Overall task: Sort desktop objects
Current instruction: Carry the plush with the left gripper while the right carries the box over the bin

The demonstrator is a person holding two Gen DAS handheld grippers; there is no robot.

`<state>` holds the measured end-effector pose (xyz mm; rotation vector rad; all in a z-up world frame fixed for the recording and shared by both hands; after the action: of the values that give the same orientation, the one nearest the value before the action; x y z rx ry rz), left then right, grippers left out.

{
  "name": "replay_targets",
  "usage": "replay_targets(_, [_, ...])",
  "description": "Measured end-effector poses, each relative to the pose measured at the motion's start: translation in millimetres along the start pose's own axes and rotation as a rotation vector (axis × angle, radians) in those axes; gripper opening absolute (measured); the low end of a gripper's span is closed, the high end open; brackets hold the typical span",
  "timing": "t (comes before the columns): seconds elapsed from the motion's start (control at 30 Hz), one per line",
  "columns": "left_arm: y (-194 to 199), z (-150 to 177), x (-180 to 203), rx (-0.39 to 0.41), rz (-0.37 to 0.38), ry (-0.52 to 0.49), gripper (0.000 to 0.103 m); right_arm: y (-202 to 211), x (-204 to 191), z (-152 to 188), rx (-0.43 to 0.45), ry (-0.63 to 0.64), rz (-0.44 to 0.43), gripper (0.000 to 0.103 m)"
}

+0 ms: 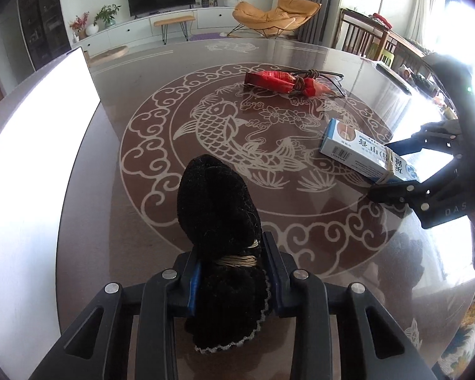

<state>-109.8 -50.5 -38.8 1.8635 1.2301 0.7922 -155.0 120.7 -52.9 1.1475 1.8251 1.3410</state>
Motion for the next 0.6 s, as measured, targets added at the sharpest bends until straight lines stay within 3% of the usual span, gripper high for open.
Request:
replay_targets(0.03, [6.0,4.2,-1.9,0.01,0.006,0.002,0.033,4.3,0.9,0.7,0.019,-0.017,0.005,0.045])
replay_targets(0.13, [28.7,10.0,0.3,0.051,0.029,0.007,0.033,16.6,2.5,5.1,0.038,-0.084,-0.031,0.045])
replay_targets(0.27, [74.4,5.9,-8.6,0.135,0.124,0.071,0.033,49.8,-10.8,4.6,0.093,-0.113,-0.064,0.045])
replay_targets(0.4, [124.4,-5.1,-39.2,0.214,0.188,0.157,0.033,92.8,-42.2,-28.3,0.178,-0.105,-0.109,0.045])
replay_targets(0.5, [160.5,-7.3,-83.4,0.265,0.153,0.207,0.033,121.1,-86.6,-67.6,0.251,-0.068,-0.191,0.045])
replay_targets(0.6, [183.6,-0.9,-143.1,0.286,0.059,0.271,0.033,135.1,-146.8,-109.2,0.289,-0.008,-0.28,0.045])
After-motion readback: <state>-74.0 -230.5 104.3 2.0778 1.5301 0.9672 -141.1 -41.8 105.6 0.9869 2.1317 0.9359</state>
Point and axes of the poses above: each gripper's, at about its wrist camera, not at the fingertips, and y roughly against the way its jaws point, x to its right, z to its underside, the point moved 4 cm from there along -y, roughly the way its jaws point, and after that the axes turned 5 degrees about y, right-handed, at the moved point
